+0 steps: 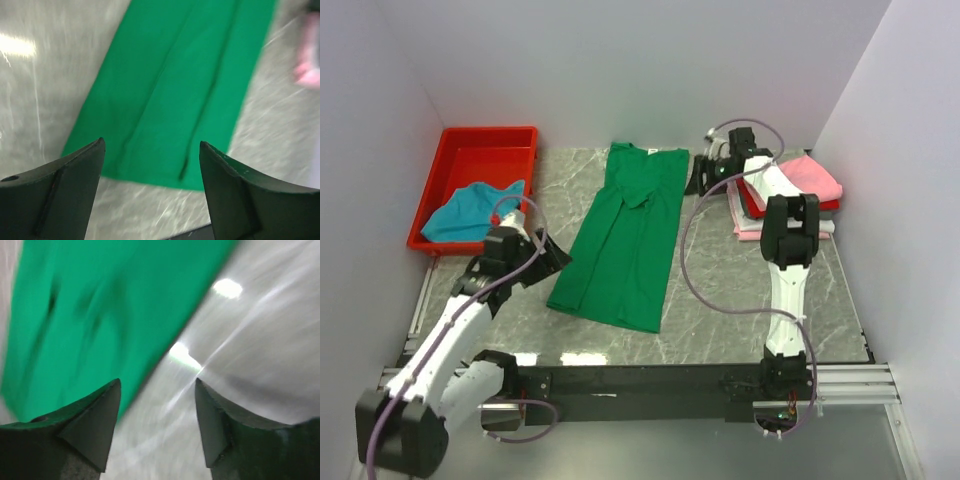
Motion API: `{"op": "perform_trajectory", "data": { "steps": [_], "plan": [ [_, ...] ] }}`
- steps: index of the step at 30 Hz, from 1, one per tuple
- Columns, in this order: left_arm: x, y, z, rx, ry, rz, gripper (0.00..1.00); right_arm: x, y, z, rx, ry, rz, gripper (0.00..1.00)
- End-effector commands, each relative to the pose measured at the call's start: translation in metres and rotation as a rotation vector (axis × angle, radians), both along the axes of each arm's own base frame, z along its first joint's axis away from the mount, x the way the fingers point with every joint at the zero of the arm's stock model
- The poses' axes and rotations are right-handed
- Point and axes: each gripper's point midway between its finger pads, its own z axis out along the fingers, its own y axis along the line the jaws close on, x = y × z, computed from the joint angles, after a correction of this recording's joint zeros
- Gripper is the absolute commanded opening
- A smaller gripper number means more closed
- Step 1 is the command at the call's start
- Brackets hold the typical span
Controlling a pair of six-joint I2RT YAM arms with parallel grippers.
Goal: Fold and stack the t-shirts
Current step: Fold the tshirt
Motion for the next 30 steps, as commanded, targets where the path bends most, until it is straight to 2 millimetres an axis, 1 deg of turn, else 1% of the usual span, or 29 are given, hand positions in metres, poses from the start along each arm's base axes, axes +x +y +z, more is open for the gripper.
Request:
{"op": "perform_trajectory", "data": {
  "steps": [1, 2, 3, 4, 5, 6, 7, 8, 9, 10, 11, 12, 13, 14, 15, 16, 17, 18, 19, 20, 21, 22, 23, 24, 25, 26, 27, 28, 30],
  "plan": [
    [-0.009, -0.004, -0.027, 0.059, 0.122, 0.039, 0.81, -0.087, 0.035, 0.093, -0.030, -0.289, 0.495, 0.69],
    [-0.008, -0.002, -0.041, 0.113, 0.174, 0.061, 0.82, -0.114, 0.041, 0.077, -0.057, -0.261, 0.556, 0.73],
    [-0.005, -0.004, -0.042, 0.152, 0.186, 0.066, 0.82, -0.134, 0.045, 0.099, -0.085, -0.337, 0.612, 0.74],
    [-0.003, 0.000, -0.050, 0.200, 0.213, 0.087, 0.82, -0.145, 0.048, 0.103, -0.124, -0.415, 0.672, 0.75],
    [-0.007, 0.007, -0.073, 0.274, 0.305, 0.098, 0.82, -0.155, 0.056, 0.105, -0.180, -0.459, 0.691, 0.76],
    [-0.001, 0.014, -0.075, 0.338, 0.313, 0.127, 0.80, -0.179, 0.053, 0.080, -0.210, -0.435, 0.709, 0.78],
    [-0.005, 0.020, -0.092, 0.397, 0.386, 0.135, 0.78, -0.195, 0.053, 0.085, -0.244, -0.551, 0.708, 0.83],
    [-0.002, 0.023, -0.094, 0.432, 0.388, 0.154, 0.77, -0.204, 0.062, 0.093, -0.238, -0.635, 0.714, 0.84],
    [-0.003, 0.024, -0.099, 0.447, 0.402, 0.158, 0.77, -0.218, 0.063, 0.117, -0.201, -0.746, 0.701, 0.84],
    [-0.004, 0.024, -0.103, 0.451, 0.410, 0.161, 0.76, -0.214, 0.072, 0.135, -0.127, -0.833, 0.632, 0.86],
    [-0.005, 0.024, -0.107, 0.457, 0.418, 0.163, 0.76, -0.228, 0.071, 0.118, -0.101, -0.812, 0.644, 0.89],
    [-0.007, 0.025, -0.110, 0.456, 0.421, 0.179, 0.75, -0.250, 0.083, 0.119, -0.020, -0.825, 0.769, 0.87],
    [-0.008, 0.026, -0.112, 0.454, 0.423, 0.192, 0.75, -0.275, 0.081, 0.100, -0.008, -0.743, 0.887, 0.76],
    [-0.007, 0.026, -0.111, 0.451, 0.418, 0.200, 0.75, -0.280, 0.086, 0.112, 0.011, -0.757, 0.961, 0.70],
    [-0.007, 0.026, -0.116, 0.438, 0.418, 0.220, 0.74, -0.304, 0.085, 0.096, 0.078, -0.631, 1.035, 0.67],
    [-0.007, 0.024, -0.118, 0.419, 0.422, 0.223, 0.73, -0.305, 0.086, 0.096, 0.080, -0.645, 1.074, 0.67],
    [-0.012, 0.022, -0.127, 0.405, 0.445, 0.211, 0.72, -0.305, 0.086, 0.097, 0.086, -0.636, 1.085, 0.67],
    [-0.010, 0.014, -0.130, 0.366, 0.445, 0.198, 0.64, -0.311, 0.085, 0.093, 0.099, -0.598, 1.096, 0.67],
    [-0.014, 0.005, -0.133, 0.324, 0.467, 0.168, 0.57, -0.312, 0.085, 0.094, 0.099, -0.603, 1.105, 0.67],
    [-0.023, 0.002, -0.143, 0.306, 0.502, 0.152, 0.49, -0.314, 0.084, 0.093, 0.098, -0.600, 1.104, 0.67],
    [-0.026, 0.000, -0.145, 0.294, 0.513, 0.146, 0.36, -0.316, 0.083, 0.096, 0.095, -0.614, 1.105, 0.67],
    [-0.031, -0.002, -0.147, 0.278, 0.523, 0.143, 0.30, -0.314, 0.082, 0.097, 0.082, -0.629, 1.098, 0.67],
    [-0.040, -0.001, -0.153, 0.277, 0.543, 0.141, 0.25, -0.317, 0.081, 0.094, 0.075, -0.626, 1.095, 0.67],
    [-0.044, -0.001, -0.154, 0.271, 0.547, 0.142, 0.18, -0.316, 0.080, 0.098, 0.060, -0.657, 1.090, 0.67],
    [-0.048, -0.002, -0.153, 0.257, 0.542, 0.142, 0.12, -0.315, 0.078, 0.098, 0.044, -0.662, 1.082, 0.67],
    [-0.059, -0.002, -0.158, 0.248, 0.564, 0.142, 0.05, -0.316, 0.077, 0.096, 0.034, -0.665, 1.079, 0.67],
    [-0.062, -0.006, -0.157, 0.227, 0.561, 0.135, 0.01, -0.317, 0.075, 0.098, 0.022, -0.676, 1.079, 0.67],
    [-0.065, -0.008, -0.156, 0.207, 0.562, 0.137, 0.01, -0.318, 0.074, 0.098, 0.014, -0.681, 1.082, 0.67],
    [-0.076, -0.024, -0.150, 0.146, 0.555, 0.100, 0.01, -0.321, 0.069, 0.098, -0.017, -0.678, 1.085, 0.67]
  ]
}}
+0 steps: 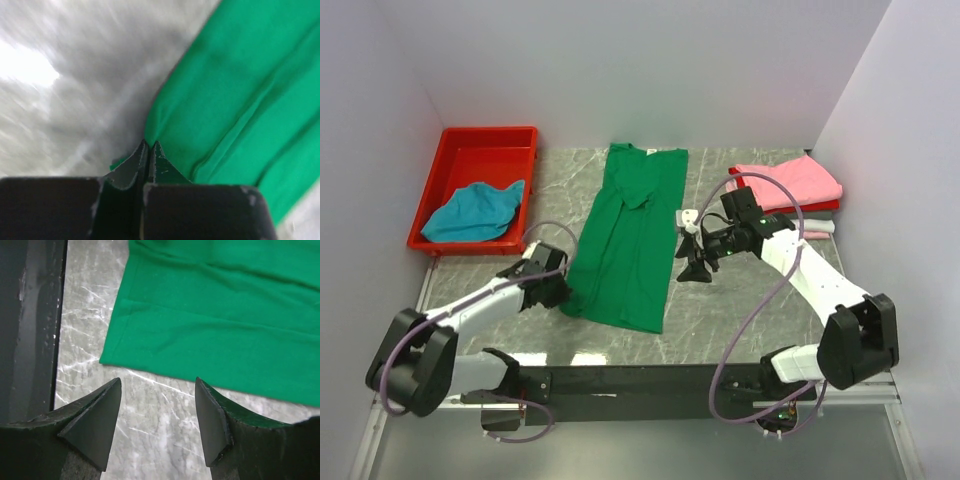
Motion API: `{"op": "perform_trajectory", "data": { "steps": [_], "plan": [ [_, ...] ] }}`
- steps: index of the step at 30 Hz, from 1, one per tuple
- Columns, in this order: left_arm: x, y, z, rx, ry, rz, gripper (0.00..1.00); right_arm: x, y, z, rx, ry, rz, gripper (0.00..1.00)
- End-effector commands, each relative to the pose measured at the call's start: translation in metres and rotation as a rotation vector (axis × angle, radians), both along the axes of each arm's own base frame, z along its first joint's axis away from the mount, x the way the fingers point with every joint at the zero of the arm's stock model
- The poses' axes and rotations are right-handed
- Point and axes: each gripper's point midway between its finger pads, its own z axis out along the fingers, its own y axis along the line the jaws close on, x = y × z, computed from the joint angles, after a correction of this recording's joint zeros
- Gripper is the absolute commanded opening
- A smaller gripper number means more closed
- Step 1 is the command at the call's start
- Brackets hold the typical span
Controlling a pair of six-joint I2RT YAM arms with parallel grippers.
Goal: Fold and stack the t-shirts
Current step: Fold the tshirt
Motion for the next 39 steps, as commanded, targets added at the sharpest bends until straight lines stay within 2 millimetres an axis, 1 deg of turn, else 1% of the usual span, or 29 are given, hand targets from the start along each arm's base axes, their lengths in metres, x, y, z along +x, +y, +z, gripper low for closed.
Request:
{"op": "perform_trajectory", "data": {
  "steps": [1, 2, 3, 4, 5, 6, 7, 8, 9, 10, 11, 12, 13, 14, 15, 16, 17, 18, 20, 23, 26, 29, 30, 31, 35, 39],
  "plan": [
    [-0.051, -0.021, -0.013, -0.108, 0.131, -0.045, 0.01, -0.006, -0.006, 0.006, -0.017, -0.074, 0.029, 0.67],
    [-0.063, -0.035, -0.012, -0.159, 0.152, -0.080, 0.01, -0.009, -0.008, 0.005, -0.030, -0.085, 0.039, 0.67],
    [-0.068, -0.042, -0.010, -0.182, 0.157, -0.094, 0.01, -0.018, -0.013, 0.003, -0.051, -0.064, 0.059, 0.67],
    [-0.074, -0.049, -0.009, -0.202, 0.160, -0.109, 0.01, -0.022, -0.015, 0.001, -0.063, -0.104, 0.109, 0.67],
    [-0.085, -0.061, -0.006, -0.229, 0.167, -0.135, 0.01, -0.028, -0.017, -0.001, -0.074, -0.109, 0.142, 0.67],
    [-0.091, -0.067, -0.004, -0.245, 0.175, -0.148, 0.01, -0.043, -0.021, -0.006, -0.086, -0.078, 0.183, 0.67],
    [-0.096, -0.072, -0.001, -0.254, 0.173, -0.160, 0.01, -0.046, -0.021, -0.008, -0.090, -0.131, 0.240, 0.68],
    [-0.105, -0.081, 0.002, -0.259, 0.179, -0.174, 0.01, -0.057, -0.023, -0.017, -0.103, -0.121, 0.273, 0.68],
    [-0.109, -0.074, 0.000, -0.215, 0.179, -0.155, 0.01, -0.064, -0.021, -0.025, -0.130, -0.137, 0.314, 0.68],
    [-0.110, -0.079, 0.009, -0.227, 0.169, -0.163, 0.01, -0.077, -0.021, -0.039, -0.152, -0.116, 0.345, 0.68],
    [-0.112, -0.078, 0.011, -0.214, 0.156, -0.156, 0.01, -0.085, -0.020, -0.048, -0.171, -0.118, 0.369, 0.68],
    [-0.114, -0.073, 0.012, -0.188, 0.156, -0.145, 0.01, -0.092, -0.009, -0.054, -0.191, -0.176, 0.407, 0.68],
    [-0.112, -0.075, 0.021, -0.208, 0.132, -0.146, 0.01, -0.105, -0.012, -0.074, -0.229, -0.162, 0.420, 0.68],
    [-0.114, -0.074, 0.024, -0.213, 0.128, -0.148, 0.01, -0.108, -0.009, -0.082, -0.248, -0.187, 0.418, 0.68],
    [-0.114, -0.073, 0.025, -0.216, 0.124, -0.145, 0.01, -0.102, 0.005, -0.080, -0.225, -0.266, 0.387, 0.68],
    [-0.116, -0.072, 0.028, -0.224, 0.120, -0.149, 0.01, -0.105, 0.008, -0.089, -0.267, -0.320, 0.397, 0.69],
    [-0.119, -0.070, 0.025, -0.225, 0.127, -0.153, 0.01, -0.111, 0.006, -0.103, -0.287, -0.325, 0.394, 0.69],
    [-0.121, -0.071, 0.024, -0.230, 0.134, -0.157, 0.01, -0.108, 0.011, -0.103, -0.283, -0.357, 0.381, 0.69],
    [-0.128, -0.072, 0.017, -0.245, 0.158, -0.169, 0.01, -0.113, 0.009, -0.116, -0.334, -0.368, 0.405, 0.69],
    [-0.132, -0.075, 0.013, -0.252, 0.168, -0.178, 0.01, -0.116, 0.009, -0.127, -0.378, -0.377, 0.415, 0.68],
    [-0.133, -0.074, 0.012, -0.238, 0.172, -0.184, 0.01, -0.113, 0.009, -0.134, -0.406, -0.404, 0.405, 0.66],
    [-0.134, -0.070, 0.011, -0.217, 0.175, -0.179, 0.01, -0.111, 0.005, -0.142, -0.448, -0.403, 0.408, 0.59],
    [-0.136, -0.065, 0.010, -0.196, 0.180, -0.171, 0.01, -0.111, 0.002, -0.144, -0.465, -0.401, 0.415, 0.54],
    [-0.135, -0.064, 0.011, -0.194, 0.176, -0.170, 0.01, -0.113, 0.000, -0.146, -0.473, -0.396, 0.423, 0.51],
    [-0.136, -0.061, 0.010, -0.183, 0.176, -0.170, 0.02, -0.123, -0.011, -0.149, -0.485, -0.380, 0.459, 0.47],
    [-0.140, -0.056, 0.002, -0.148, 0.204, -0.174, 0.02, -0.124, -0.028, -0.157, -0.553, -0.383, 0.472, 0.39]
  ]
}}
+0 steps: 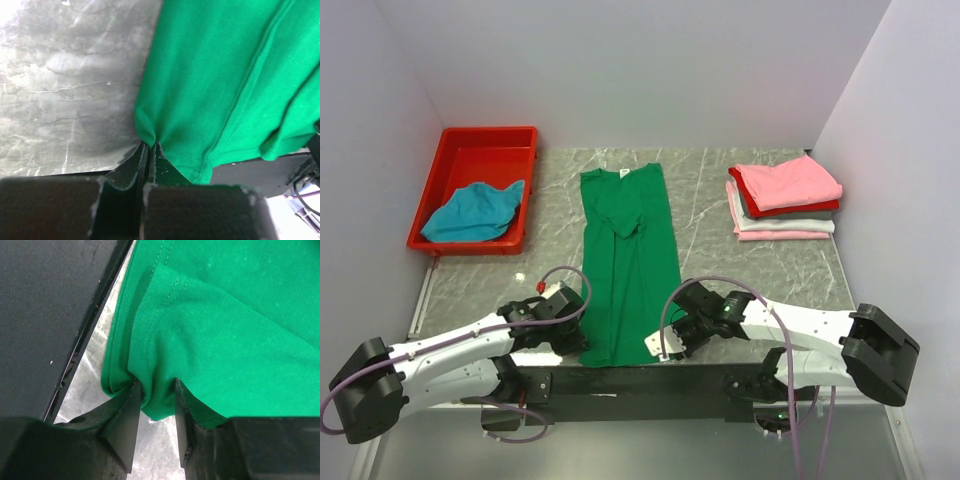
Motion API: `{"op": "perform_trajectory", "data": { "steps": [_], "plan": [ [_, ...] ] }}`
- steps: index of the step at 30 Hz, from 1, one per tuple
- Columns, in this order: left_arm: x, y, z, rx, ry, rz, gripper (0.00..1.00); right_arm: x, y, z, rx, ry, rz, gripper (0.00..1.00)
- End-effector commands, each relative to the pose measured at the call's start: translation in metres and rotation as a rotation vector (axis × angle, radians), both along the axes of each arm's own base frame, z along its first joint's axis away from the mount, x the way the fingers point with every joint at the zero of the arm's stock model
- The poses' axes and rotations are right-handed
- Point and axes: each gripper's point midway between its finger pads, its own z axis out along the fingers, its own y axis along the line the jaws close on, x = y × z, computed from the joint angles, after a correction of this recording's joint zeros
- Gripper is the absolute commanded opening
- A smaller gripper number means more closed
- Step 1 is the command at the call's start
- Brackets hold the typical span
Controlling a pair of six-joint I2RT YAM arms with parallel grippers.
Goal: Fold and stack the t-shirts
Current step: Fold the tshirt
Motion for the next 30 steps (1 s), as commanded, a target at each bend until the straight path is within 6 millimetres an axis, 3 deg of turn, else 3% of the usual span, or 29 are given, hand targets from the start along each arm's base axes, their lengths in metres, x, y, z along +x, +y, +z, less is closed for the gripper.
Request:
{"op": "perform_trajectory", "data": {
  "steps": [1, 7, 11, 14, 18, 24, 26, 28, 30],
  "plan": [
    [-0.005, 0.004, -0.004, 0.028, 0.024, 0.000, 0.02, -0.003, -0.025, -0.011, -0.094, -0.029, 0.010, 0.39],
    [-0.005, 0.003, -0.001, 0.035, 0.022, -0.020, 0.11, -0.006, -0.027, -0.003, -0.086, -0.027, 0.028, 0.39],
    [-0.003, 0.001, 0.020, 0.022, -0.010, -0.031, 0.39, -0.007, -0.023, 0.013, -0.063, -0.022, 0.033, 0.53],
    [0.002, -0.012, 0.055, -0.068, -0.077, -0.060, 0.53, -0.015, -0.023, 0.034, -0.023, -0.013, 0.051, 0.61],
    [0.012, -0.040, 0.115, -0.239, -0.260, -0.221, 0.63, -0.023, -0.019, 0.058, 0.041, 0.031, 0.069, 0.63],
    [0.021, -0.085, 0.215, -0.313, -0.698, -0.650, 0.79, -0.018, -0.029, 0.070, 0.140, 0.057, 0.060, 0.62],
    [0.016, -0.094, 0.234, -0.255, -0.895, -0.835, 0.82, -0.015, -0.030, 0.074, 0.183, 0.067, 0.040, 0.59],
    [0.016, -0.096, 0.236, -0.130, -1.055, -1.003, 0.86, -0.013, -0.030, 0.076, 0.207, 0.073, 0.027, 0.60],
    [0.019, -0.091, 0.205, 0.026, -1.085, -1.169, 0.94, -0.009, -0.026, 0.080, 0.243, 0.086, -0.004, 0.59]
  ]
}}
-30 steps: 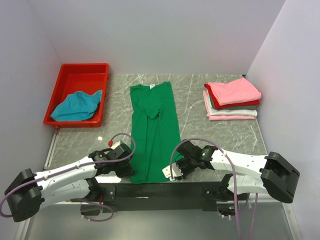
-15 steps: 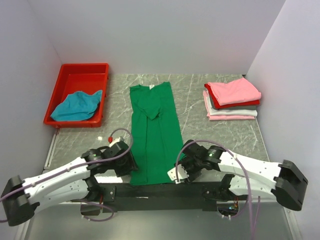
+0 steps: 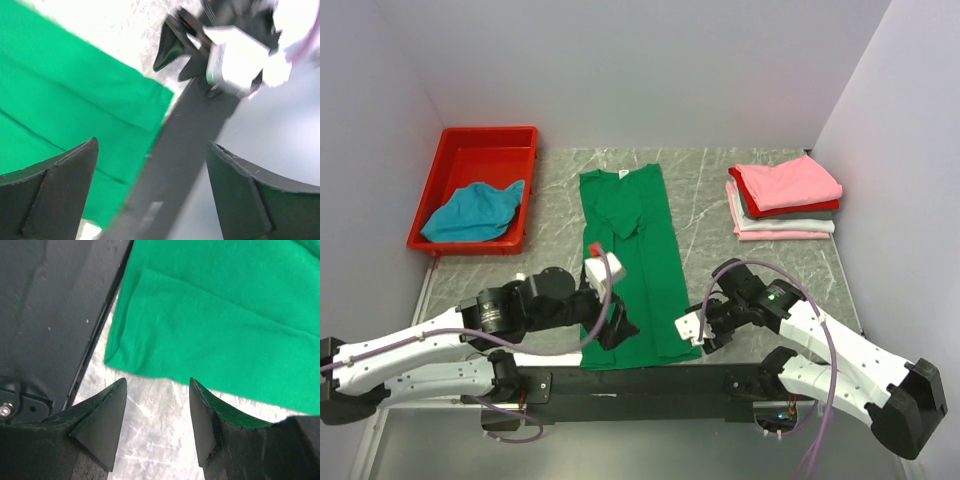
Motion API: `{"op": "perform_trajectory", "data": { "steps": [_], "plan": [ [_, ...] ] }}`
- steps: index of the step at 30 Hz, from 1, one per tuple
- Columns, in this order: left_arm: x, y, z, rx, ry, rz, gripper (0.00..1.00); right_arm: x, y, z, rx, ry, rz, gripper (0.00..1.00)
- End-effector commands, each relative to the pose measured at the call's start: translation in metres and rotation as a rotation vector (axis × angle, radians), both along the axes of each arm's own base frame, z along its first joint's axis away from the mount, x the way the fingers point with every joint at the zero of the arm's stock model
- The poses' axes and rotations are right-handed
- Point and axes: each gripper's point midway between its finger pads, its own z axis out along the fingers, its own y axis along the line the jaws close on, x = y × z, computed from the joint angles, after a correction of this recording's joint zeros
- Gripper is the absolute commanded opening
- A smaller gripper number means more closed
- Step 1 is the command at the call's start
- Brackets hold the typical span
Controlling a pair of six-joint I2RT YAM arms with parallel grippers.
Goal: Fold and stack the t-shirts
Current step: Fold the tshirt
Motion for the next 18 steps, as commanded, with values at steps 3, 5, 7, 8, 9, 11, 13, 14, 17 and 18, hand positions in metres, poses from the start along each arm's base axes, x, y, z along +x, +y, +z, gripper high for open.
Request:
{"op": "perform_trajectory", "data": {
  "steps": [3, 5, 7, 8, 9, 11, 13, 14, 17, 18],
  "plan": [
    [0.013, 0.008, -0.062, 0.329, -0.375, -0.255, 0.92, 0.003, 0.013, 0.019, 0.111, 0.046, -0.013, 0.60],
    [-0.006, 0.000, -0.075, 0.328, -0.380, -0.352, 0.84, 0.006, 0.014, 0.018, 0.109, 0.067, -0.043, 0.60],
    [-0.029, -0.009, -0.085, 0.367, -0.395, -0.445, 0.75, 0.007, 0.015, 0.017, 0.115, 0.080, -0.052, 0.60],
    [-0.036, -0.010, -0.089, 0.381, -0.396, -0.483, 0.70, 0.007, 0.016, 0.016, 0.115, 0.084, -0.054, 0.60],
    [-0.045, -0.013, -0.095, 0.429, -0.408, -0.540, 0.63, 0.008, 0.016, 0.017, 0.116, 0.088, -0.058, 0.60],
    [-0.048, -0.011, -0.100, 0.508, -0.437, -0.572, 0.51, 0.009, 0.015, 0.017, 0.114, 0.094, -0.069, 0.60],
    [-0.041, 0.002, -0.110, 0.680, -0.444, -0.575, 0.53, 0.011, 0.011, 0.017, 0.115, 0.097, -0.085, 0.60],
    [-0.038, 0.007, -0.115, 0.729, -0.446, -0.567, 0.58, 0.012, 0.009, 0.015, 0.107, 0.093, -0.079, 0.61],
    [-0.046, 0.023, -0.126, 0.809, -0.425, -0.602, 0.62, 0.011, 0.005, 0.004, 0.072, 0.094, -0.064, 0.62],
    [-0.055, 0.023, -0.130, 0.813, -0.411, -0.623, 0.62, 0.011, 0.006, 0.004, 0.070, 0.101, -0.061, 0.62]
  ]
}}
